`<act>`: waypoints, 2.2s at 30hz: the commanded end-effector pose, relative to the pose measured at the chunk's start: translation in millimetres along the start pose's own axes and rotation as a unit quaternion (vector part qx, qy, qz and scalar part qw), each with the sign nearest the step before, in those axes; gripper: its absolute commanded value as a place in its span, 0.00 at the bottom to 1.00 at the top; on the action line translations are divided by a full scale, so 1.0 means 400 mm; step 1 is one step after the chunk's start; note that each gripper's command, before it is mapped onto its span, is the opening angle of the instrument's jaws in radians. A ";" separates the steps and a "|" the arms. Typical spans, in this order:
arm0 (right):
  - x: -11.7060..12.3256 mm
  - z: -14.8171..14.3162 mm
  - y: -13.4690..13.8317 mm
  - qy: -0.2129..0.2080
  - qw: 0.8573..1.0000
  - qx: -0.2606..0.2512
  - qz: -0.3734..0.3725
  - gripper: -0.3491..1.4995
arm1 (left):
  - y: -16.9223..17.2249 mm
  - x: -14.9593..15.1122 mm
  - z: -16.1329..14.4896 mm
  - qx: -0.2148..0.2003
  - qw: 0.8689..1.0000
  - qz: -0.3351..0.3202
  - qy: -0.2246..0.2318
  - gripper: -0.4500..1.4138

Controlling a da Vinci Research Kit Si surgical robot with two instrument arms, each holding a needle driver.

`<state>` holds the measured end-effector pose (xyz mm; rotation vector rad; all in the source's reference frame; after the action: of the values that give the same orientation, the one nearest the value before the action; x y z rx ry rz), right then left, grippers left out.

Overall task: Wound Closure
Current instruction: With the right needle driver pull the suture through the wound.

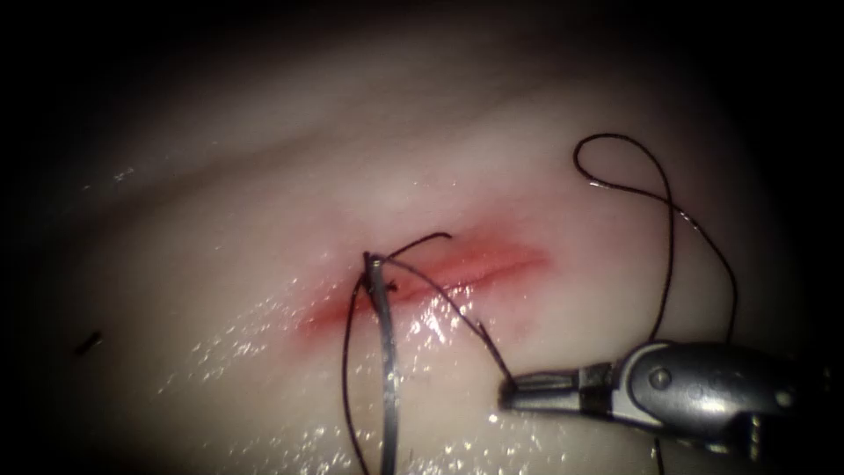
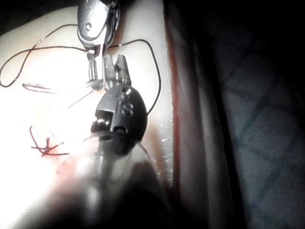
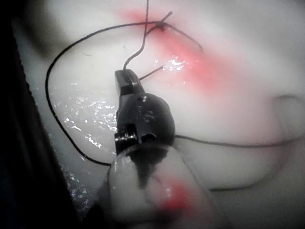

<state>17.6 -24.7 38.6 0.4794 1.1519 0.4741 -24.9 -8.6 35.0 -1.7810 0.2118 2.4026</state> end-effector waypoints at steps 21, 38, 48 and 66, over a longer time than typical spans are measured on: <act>0.0255 -0.0006 -0.0193 0.062 0.991 -0.053 -0.106 0.91 | 0.0014 0.0024 -0.0130 0.039 0.999 -0.035 -0.007 0.00; 0.0221 -0.0003 0.0071 0.071 0.966 -0.085 -0.232 0.48 | -0.0082 -0.0039 -0.0261 0.107 0.993 -0.042 -0.040 0.00; 0.0078 0.0114 0.0143 0.011 0.957 -0.074 -0.279 0.30 | -0.0087 -0.0037 -0.0239 0.105 0.993 -0.042 -0.036 0.00; 0.0077 0.0105 0.0134 -0.034 0.971 -0.051 -0.233 0.00 | -0.0080 -0.0042 -0.0236 0.105 0.993 -0.036 -0.035 0.00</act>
<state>21.2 -19.0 40.2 0.1297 1.1247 0.1086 -14.5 -7.1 33.2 -1.5829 0.3724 2.2920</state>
